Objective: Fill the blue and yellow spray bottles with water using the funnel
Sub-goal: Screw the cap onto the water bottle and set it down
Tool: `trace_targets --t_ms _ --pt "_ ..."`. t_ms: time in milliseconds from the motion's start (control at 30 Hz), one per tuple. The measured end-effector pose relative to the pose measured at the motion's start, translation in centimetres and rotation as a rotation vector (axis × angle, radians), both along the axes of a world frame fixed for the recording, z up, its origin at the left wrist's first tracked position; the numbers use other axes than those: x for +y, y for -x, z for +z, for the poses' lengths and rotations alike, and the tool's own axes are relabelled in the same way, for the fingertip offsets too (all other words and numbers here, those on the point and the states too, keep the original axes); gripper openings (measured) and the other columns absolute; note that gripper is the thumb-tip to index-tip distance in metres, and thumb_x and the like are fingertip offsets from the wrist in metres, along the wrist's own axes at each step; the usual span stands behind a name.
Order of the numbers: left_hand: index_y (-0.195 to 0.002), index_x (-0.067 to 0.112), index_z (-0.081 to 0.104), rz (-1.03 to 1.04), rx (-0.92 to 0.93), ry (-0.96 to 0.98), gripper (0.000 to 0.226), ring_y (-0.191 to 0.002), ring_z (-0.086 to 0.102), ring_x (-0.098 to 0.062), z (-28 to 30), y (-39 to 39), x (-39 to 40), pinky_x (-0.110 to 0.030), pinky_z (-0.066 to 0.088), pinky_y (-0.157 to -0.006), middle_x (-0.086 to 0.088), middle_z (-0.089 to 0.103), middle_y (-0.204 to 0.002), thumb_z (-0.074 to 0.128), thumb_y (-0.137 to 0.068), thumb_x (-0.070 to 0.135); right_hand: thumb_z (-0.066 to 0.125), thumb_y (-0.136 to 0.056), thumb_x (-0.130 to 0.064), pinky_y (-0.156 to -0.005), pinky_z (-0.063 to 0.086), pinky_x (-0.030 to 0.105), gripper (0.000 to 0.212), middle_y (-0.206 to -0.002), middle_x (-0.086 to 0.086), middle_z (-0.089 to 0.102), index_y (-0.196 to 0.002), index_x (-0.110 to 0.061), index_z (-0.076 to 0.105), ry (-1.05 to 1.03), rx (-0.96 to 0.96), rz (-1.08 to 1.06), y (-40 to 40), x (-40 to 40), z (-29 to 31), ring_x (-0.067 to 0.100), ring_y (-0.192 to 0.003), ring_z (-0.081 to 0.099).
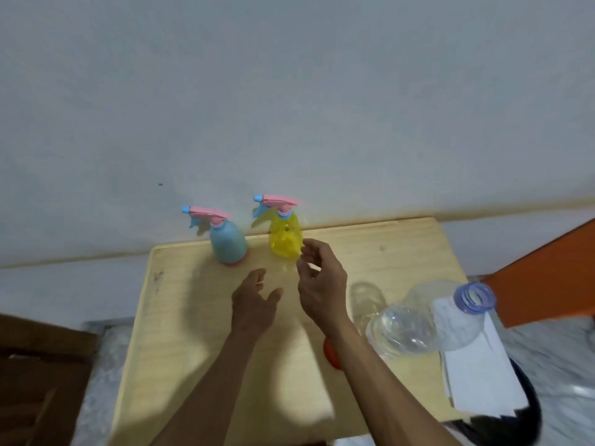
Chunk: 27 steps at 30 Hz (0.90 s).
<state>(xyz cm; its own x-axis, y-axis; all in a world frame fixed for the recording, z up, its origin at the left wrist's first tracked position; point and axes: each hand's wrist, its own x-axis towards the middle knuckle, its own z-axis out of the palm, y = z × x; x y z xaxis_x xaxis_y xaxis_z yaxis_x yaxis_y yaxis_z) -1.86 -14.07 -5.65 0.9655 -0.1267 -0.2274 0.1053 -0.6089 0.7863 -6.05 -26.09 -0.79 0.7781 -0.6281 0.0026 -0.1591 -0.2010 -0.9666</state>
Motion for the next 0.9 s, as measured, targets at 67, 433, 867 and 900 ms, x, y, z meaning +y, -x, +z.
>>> trace_targets --t_ms 67,433,867,900 --pt "-0.126 0.011 0.061 -0.023 0.003 0.020 0.048 -0.099 0.064 -0.012 0.5 2.3 1.0 -0.019 0.041 -0.081 -0.002 0.067 -0.122 0.079 -0.082 0.017 0.058 -0.095 0.001 -0.074 0.053 0.016 0.026 -0.096 -0.002 0.071 -0.113 -0.014 0.068 -0.060 0.019 -0.028 3.2 1.0 0.7 -0.001 -0.087 0.065" --pt "-0.124 0.021 0.063 -0.142 -0.071 0.161 0.050 -0.101 0.064 -0.008 2.6 14.6 -1.0 -0.026 0.051 -0.088 0.004 0.069 -0.117 0.081 -0.078 0.030 0.067 -0.092 -0.009 -0.078 0.058 0.034 0.016 -0.079 -0.005 0.075 -0.094 -0.024 0.072 0.004 0.311 -0.177 22.8 -3.4 -1.2 0.014 -0.079 0.071" --pt "-0.144 0.022 0.046 -0.289 -0.395 0.423 0.074 -0.130 0.047 0.000 10.8 17.7 -13.8 -0.032 0.046 -0.105 0.012 0.052 -0.142 0.075 -0.079 0.045 0.063 -0.096 -0.030 -0.096 0.044 0.039 0.039 -0.129 0.005 0.068 -0.133 -0.018 0.062 0.436 0.677 0.034 21.6 -14.7 -6.1 0.030 -0.124 0.055" --pt "-0.142 0.021 0.048 -0.260 -0.412 0.417 0.071 -0.128 0.049 -0.003 10.8 17.7 -14.4 -0.037 0.047 -0.103 0.010 0.054 -0.139 0.072 -0.080 0.046 0.061 -0.097 -0.034 -0.095 0.043 0.039 0.040 -0.129 0.003 0.068 -0.134 -0.021 0.062 0.508 0.704 0.080 21.3 -15.1 -6.2 0.029 -0.124 0.053"
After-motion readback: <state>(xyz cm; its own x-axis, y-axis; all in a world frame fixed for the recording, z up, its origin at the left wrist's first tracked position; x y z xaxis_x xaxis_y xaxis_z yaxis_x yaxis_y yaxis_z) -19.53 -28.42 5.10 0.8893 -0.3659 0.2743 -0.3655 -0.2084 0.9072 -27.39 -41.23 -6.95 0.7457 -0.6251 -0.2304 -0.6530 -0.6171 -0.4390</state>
